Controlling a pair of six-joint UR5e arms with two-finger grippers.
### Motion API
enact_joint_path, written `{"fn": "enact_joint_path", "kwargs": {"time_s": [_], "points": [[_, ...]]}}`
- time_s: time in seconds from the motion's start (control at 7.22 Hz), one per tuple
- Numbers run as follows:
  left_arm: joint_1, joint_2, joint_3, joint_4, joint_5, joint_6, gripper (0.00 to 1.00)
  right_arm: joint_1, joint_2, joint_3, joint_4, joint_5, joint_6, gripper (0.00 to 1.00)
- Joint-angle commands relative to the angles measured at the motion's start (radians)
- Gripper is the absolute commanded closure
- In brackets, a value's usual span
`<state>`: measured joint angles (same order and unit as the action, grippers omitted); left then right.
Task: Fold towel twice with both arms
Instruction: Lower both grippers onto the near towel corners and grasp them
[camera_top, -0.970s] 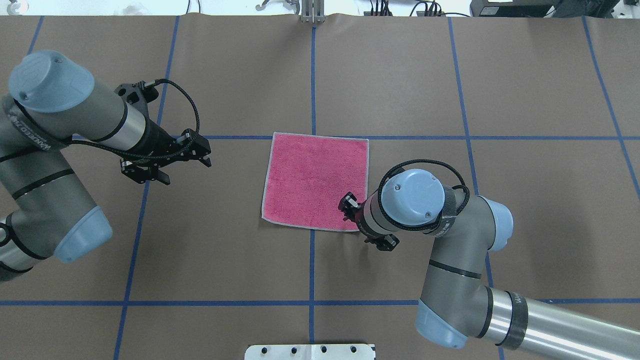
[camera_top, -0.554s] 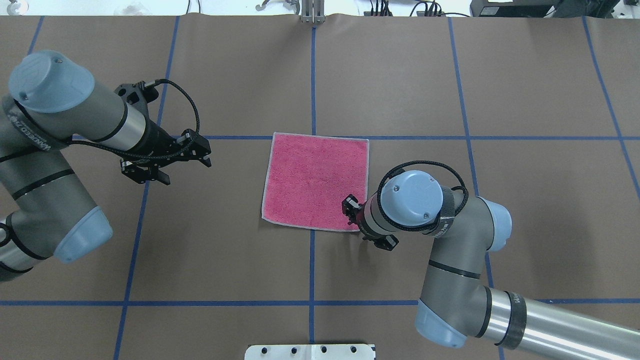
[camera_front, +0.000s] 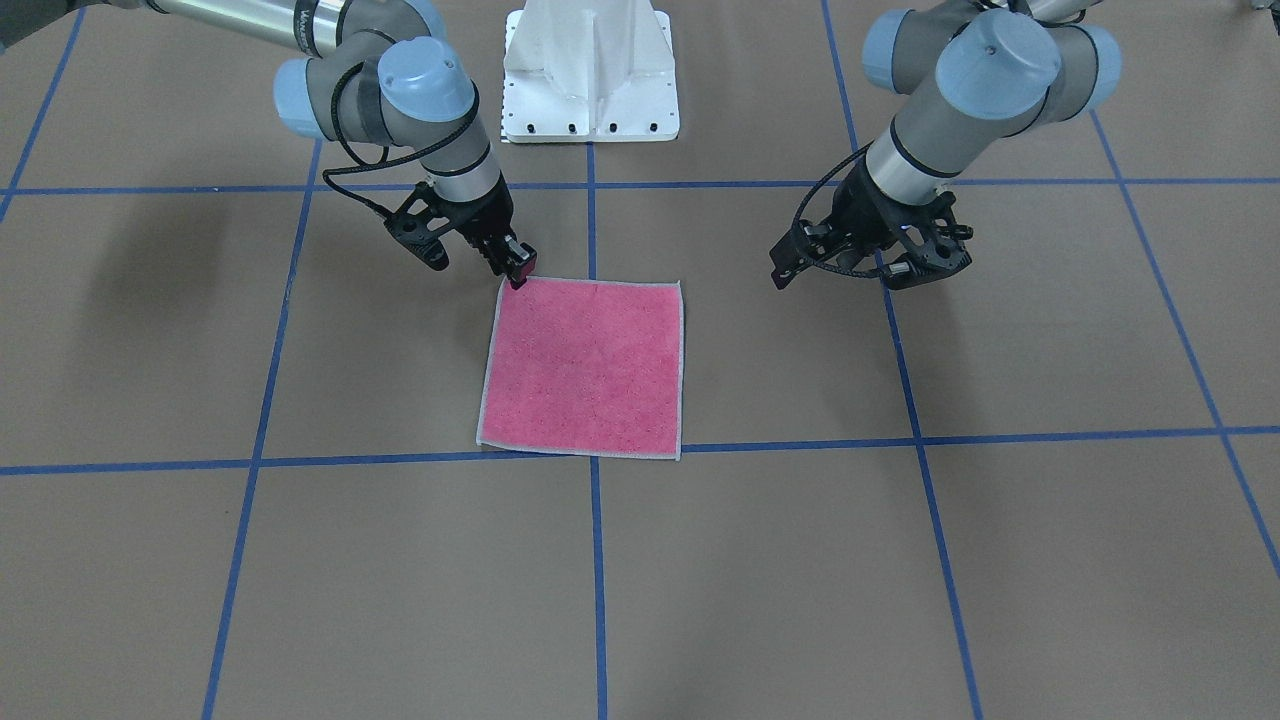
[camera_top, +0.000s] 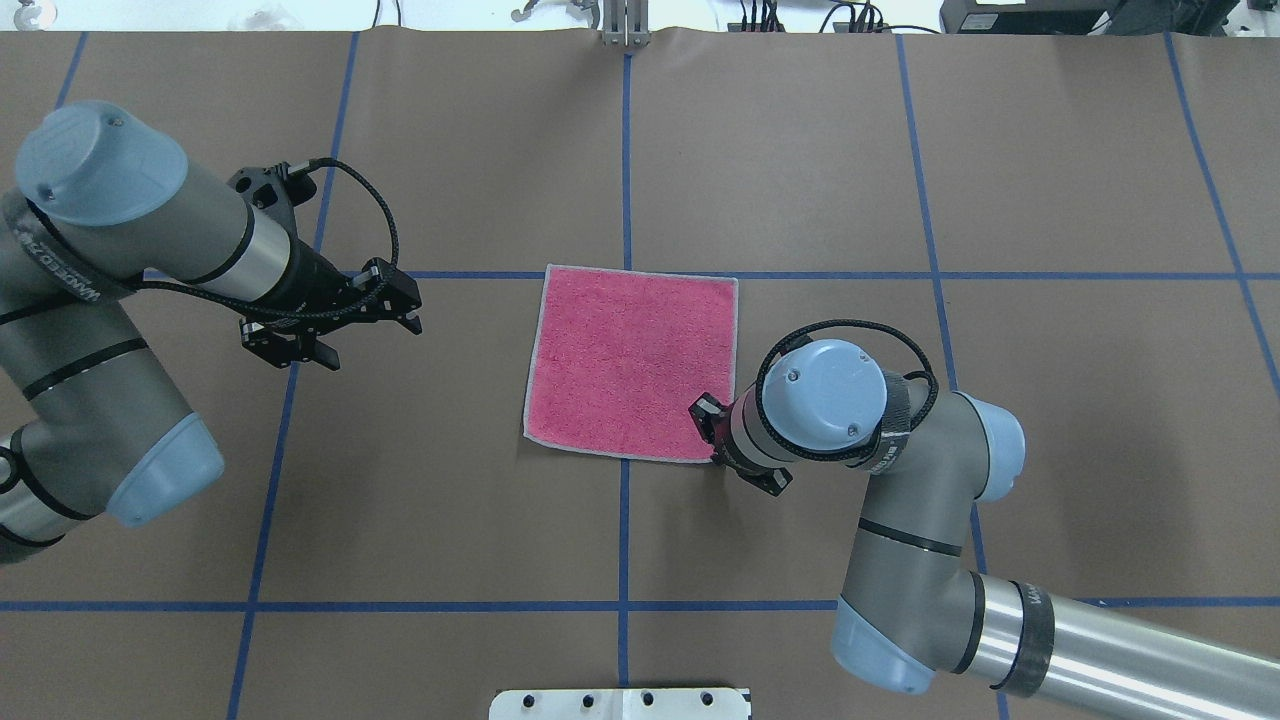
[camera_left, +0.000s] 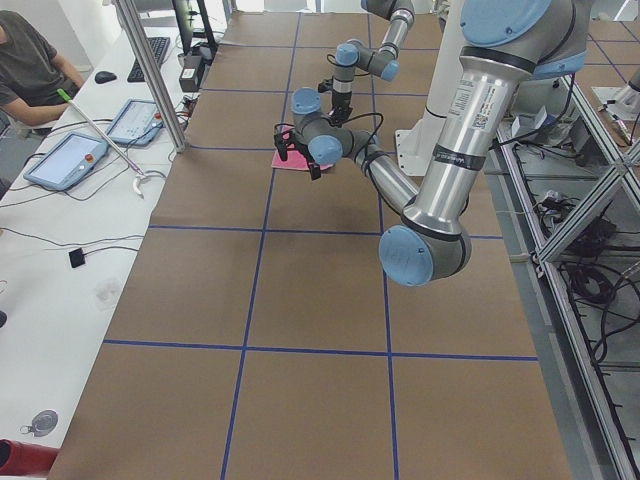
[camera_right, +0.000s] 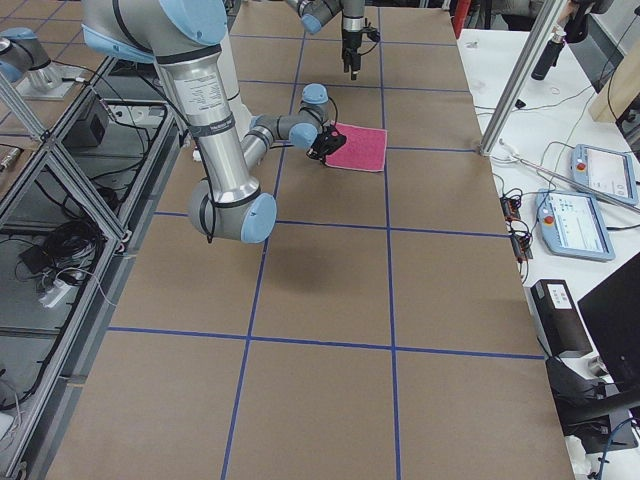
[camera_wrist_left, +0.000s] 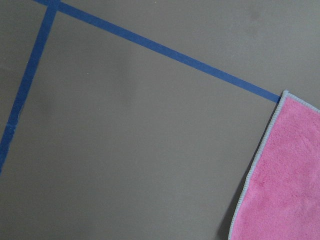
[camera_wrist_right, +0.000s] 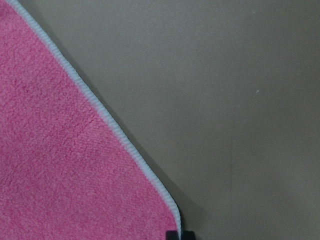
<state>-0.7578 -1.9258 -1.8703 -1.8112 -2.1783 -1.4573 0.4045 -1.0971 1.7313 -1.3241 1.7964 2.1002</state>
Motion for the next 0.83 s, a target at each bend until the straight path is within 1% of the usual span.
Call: {"fn": "enact_joint_path", "kwargs": {"time_s": [0.0, 0.14, 0.28, 0.42, 0.55, 0.69], "points": [[0.0, 0.001, 0.0, 0.001, 0.002, 0.0, 0.0, 0.011, -0.009, 0.016, -0.003, 0.001, -0.002, 1.0], [0.006, -0.001, 0.0, 0.001, 0.02, -0.021, 0.01, 0.016, -0.01, 0.028, -0.004, 0.003, -0.002, 1.0], [0.093, -0.012, -0.001, 0.0, 0.137, -0.135, 0.01, 0.019, -0.018, 0.04, -0.004, 0.008, 0.0, 1.0], [0.173, -0.044, 0.002, 0.007, 0.231, -0.179, 0.01, 0.019, -0.047, 0.072, -0.004, 0.009, 0.0, 1.0], [0.214, -0.054, 0.002, 0.007, 0.241, -0.225, 0.01, 0.019, -0.055, 0.079, -0.004, 0.011, 0.0, 1.0], [0.271, -0.068, 0.014, 0.009, 0.25, -0.236, 0.05, 0.02, -0.058, 0.079, -0.004, 0.011, 0.0, 1.0]]}}
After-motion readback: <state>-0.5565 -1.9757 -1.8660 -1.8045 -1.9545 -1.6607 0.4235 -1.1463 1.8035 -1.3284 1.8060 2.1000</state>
